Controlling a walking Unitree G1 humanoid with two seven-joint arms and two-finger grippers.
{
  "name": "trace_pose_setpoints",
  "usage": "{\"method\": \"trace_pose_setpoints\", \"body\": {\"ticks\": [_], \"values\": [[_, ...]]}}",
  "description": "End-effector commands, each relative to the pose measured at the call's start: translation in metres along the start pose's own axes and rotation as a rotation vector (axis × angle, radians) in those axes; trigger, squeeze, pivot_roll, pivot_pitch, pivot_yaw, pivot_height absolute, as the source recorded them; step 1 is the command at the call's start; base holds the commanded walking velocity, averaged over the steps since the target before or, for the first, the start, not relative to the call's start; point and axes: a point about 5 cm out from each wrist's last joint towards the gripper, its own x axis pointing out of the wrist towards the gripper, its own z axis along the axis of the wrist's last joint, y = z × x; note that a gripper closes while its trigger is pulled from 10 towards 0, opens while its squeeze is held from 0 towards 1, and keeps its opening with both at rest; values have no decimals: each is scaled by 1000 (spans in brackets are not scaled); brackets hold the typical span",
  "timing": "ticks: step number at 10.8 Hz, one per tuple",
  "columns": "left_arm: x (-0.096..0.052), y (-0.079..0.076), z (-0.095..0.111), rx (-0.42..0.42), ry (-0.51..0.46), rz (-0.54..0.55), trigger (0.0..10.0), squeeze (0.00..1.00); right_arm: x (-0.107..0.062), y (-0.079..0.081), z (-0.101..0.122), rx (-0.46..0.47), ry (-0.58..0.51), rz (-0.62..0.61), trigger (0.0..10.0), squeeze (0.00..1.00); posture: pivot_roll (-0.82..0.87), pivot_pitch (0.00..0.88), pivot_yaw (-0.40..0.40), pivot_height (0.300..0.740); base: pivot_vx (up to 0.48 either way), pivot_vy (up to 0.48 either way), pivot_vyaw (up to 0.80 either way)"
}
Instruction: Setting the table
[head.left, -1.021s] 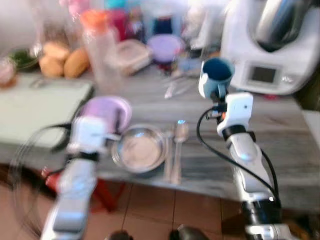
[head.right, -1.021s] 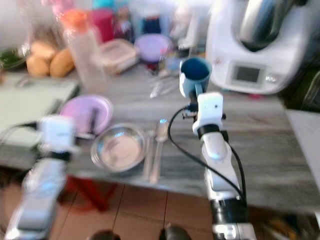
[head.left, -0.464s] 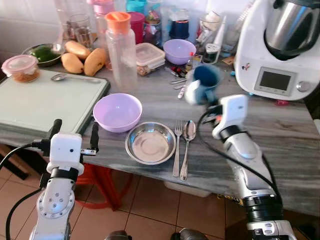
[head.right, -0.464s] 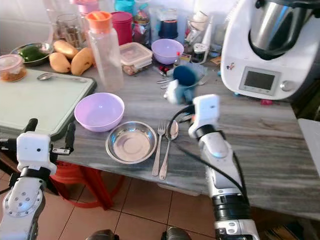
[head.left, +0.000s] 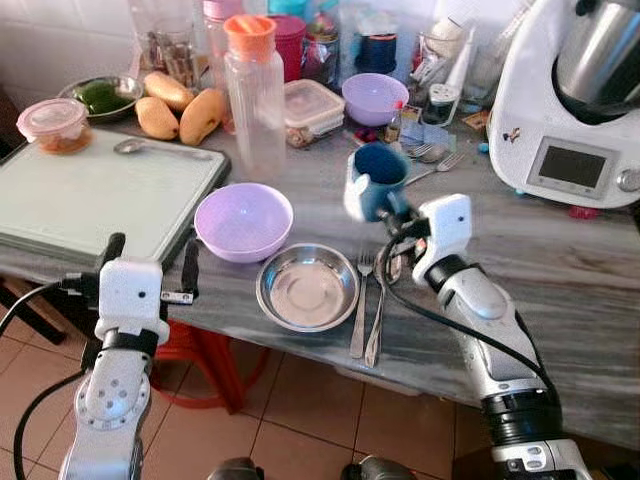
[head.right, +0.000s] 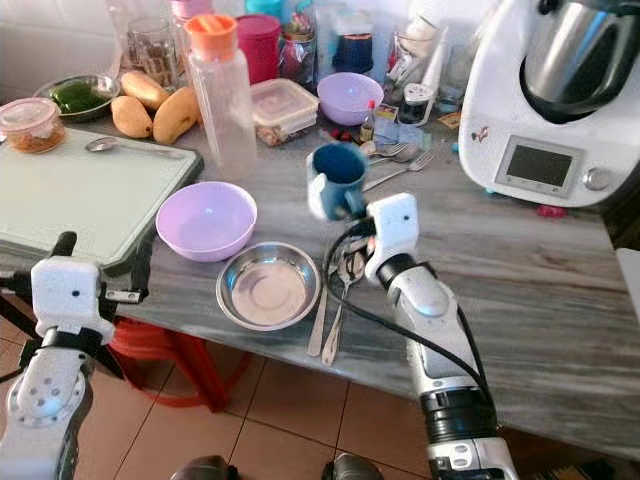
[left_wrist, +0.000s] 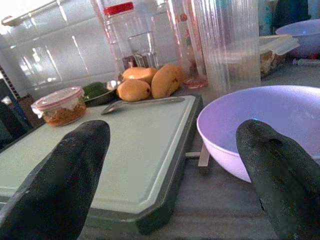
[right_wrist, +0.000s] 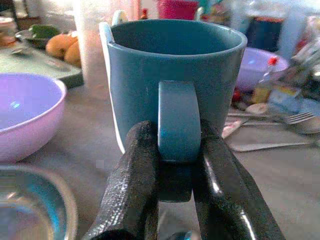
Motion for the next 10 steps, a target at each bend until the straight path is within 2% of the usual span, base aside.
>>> {"method": "trace_pose_setpoints", "body": {"ticks": [1, 6, 10], "values": [[1, -3, 2, -5, -4, -18, 10000, 0, -1, 2, -1, 15, 10, 26, 10000, 0, 93, 0, -24, 740, 0, 0, 0], [4, -6, 3, -13, -11, -30, 10000, 0, -6, 11, -15, -4, 51, 102, 10000, 0, 90, 0, -18, 740, 0, 0, 0], [3, -8, 4, -10, -13, -34, 10000, 0, -1, 17, -18, -29, 34, 147, 10000, 0, 99, 0, -16, 740, 0, 0, 0]]}}
